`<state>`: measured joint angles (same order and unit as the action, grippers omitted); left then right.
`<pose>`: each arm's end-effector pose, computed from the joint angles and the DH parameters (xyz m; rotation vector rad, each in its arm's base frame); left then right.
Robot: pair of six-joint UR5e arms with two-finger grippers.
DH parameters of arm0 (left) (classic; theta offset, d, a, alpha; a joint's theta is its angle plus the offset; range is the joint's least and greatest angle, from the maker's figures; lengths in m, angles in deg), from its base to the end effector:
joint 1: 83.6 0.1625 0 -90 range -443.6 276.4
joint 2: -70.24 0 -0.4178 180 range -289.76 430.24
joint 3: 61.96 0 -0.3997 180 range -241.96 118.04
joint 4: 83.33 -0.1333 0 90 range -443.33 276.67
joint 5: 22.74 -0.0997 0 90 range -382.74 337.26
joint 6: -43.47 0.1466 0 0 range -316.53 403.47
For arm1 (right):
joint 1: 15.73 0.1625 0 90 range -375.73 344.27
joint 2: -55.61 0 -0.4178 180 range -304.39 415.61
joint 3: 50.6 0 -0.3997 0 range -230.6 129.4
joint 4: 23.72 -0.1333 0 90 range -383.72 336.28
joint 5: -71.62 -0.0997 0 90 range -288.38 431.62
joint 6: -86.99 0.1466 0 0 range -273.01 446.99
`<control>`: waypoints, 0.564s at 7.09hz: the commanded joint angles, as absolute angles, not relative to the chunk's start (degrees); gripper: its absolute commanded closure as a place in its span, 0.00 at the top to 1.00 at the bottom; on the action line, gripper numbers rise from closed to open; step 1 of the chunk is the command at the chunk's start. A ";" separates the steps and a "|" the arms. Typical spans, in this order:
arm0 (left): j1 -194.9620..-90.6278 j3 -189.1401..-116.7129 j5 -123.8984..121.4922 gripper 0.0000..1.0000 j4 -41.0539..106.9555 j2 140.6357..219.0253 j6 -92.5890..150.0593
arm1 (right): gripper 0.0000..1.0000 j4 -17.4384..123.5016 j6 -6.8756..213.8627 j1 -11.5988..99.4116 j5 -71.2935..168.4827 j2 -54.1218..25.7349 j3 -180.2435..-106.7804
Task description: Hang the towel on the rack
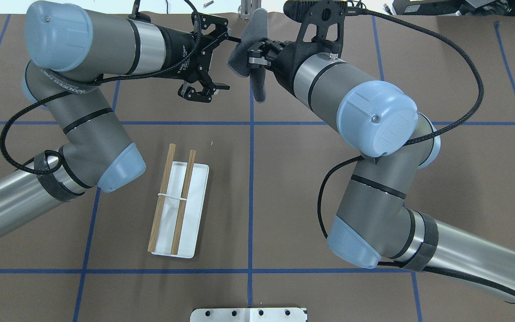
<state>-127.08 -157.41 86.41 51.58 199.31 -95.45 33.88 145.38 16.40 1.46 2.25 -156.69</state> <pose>0.4404 -0.5351 0.1083 -0.3545 1.6138 -0.9972 -0.4423 -0.4939 0.0920 1.0139 -1.1006 0.2644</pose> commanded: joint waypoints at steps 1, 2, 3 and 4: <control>-127.11 -157.67 86.25 0.71 52.19 199.35 -96.63 | 0.00 33.68 145.70 16.44 1.48 1.83 -156.69; -127.11 -157.67 86.25 0.70 52.72 199.35 -96.72 | 0.00 33.59 145.79 16.44 1.48 1.74 -156.78; -127.11 -157.67 86.25 0.70 52.73 199.26 -96.72 | 0.00 33.59 145.79 16.36 1.48 1.74 -156.78; -127.11 -157.67 86.25 0.70 52.81 199.26 -96.72 | 0.00 33.59 145.79 16.35 1.48 1.74 -156.78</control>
